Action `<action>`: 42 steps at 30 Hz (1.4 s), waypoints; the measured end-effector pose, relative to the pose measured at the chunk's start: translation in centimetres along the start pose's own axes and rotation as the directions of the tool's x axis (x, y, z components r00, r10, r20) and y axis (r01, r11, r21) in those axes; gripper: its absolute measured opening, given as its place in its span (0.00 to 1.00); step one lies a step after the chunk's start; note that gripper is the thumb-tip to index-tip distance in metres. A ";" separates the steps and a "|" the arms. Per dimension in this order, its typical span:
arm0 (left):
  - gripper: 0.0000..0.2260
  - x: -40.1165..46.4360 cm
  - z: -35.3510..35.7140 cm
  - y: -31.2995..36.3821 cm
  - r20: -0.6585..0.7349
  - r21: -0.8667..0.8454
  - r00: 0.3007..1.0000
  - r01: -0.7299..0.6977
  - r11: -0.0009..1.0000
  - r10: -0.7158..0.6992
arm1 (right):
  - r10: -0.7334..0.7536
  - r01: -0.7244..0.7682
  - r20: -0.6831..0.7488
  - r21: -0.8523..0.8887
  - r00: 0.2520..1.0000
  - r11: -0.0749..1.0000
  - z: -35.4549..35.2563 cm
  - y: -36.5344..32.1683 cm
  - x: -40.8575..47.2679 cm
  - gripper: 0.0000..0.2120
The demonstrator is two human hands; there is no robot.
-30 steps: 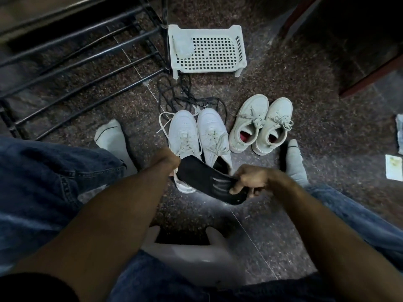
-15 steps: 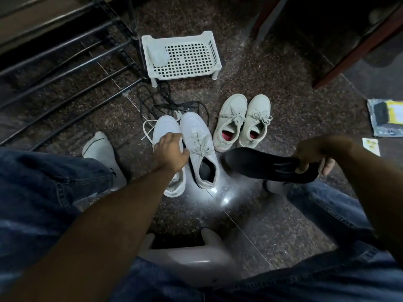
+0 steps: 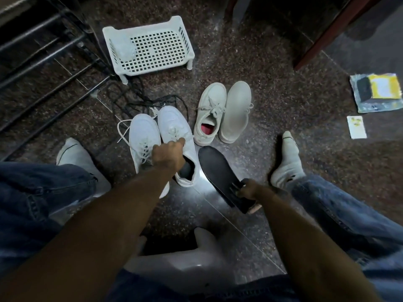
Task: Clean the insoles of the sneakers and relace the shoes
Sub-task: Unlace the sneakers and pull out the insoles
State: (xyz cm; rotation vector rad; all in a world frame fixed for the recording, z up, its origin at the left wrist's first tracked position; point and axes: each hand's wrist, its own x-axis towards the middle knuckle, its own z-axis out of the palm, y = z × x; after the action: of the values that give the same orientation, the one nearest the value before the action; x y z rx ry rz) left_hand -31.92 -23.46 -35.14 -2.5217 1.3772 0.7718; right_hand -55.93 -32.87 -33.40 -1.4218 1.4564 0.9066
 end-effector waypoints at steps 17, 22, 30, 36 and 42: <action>0.15 -0.9 0.5 -3.5 -0.043 -0.209 0.994 0.091 0.974 -0.102 | -0.276 0.281 -0.186 -0.003 0.943 0.960 1.9 -3.3 5.3 0.22; 0.16 -0.7 0.4 -3.9 0.011 -0.297 0.991 0.130 0.946 -0.133 | -0.488 0.479 -0.561 -0.177 0.668 0.860 -0.7 -6.9 3.1 0.25; 0.15 -0.3 0.9 -4.4 0.056 -0.389 0.994 0.110 0.915 -0.095 | -0.549 0.201 -0.353 -0.675 0.758 0.710 -2.8 -11.9 5.5 0.25; 0.14 0.0 1.3 -5.2 0.064 -0.454 0.996 0.089 0.886 -0.067 | -0.502 0.131 -0.380 -0.682 0.777 0.719 -5.5 -11.4 7.7 0.22; 0.18 0.5 2.3 -6.1 0.022 -0.515 0.998 -0.037 0.856 0.056 | -0.413 -0.001 -0.411 -0.711 0.813 0.704 -11.4 -10.0 9.2 0.28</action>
State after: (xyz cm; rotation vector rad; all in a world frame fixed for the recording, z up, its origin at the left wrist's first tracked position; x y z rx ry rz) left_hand -27.55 -19.53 -37.91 -2.8416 1.3658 1.3489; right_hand -46.70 -47.55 -37.34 -2.5415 1.3335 0.9792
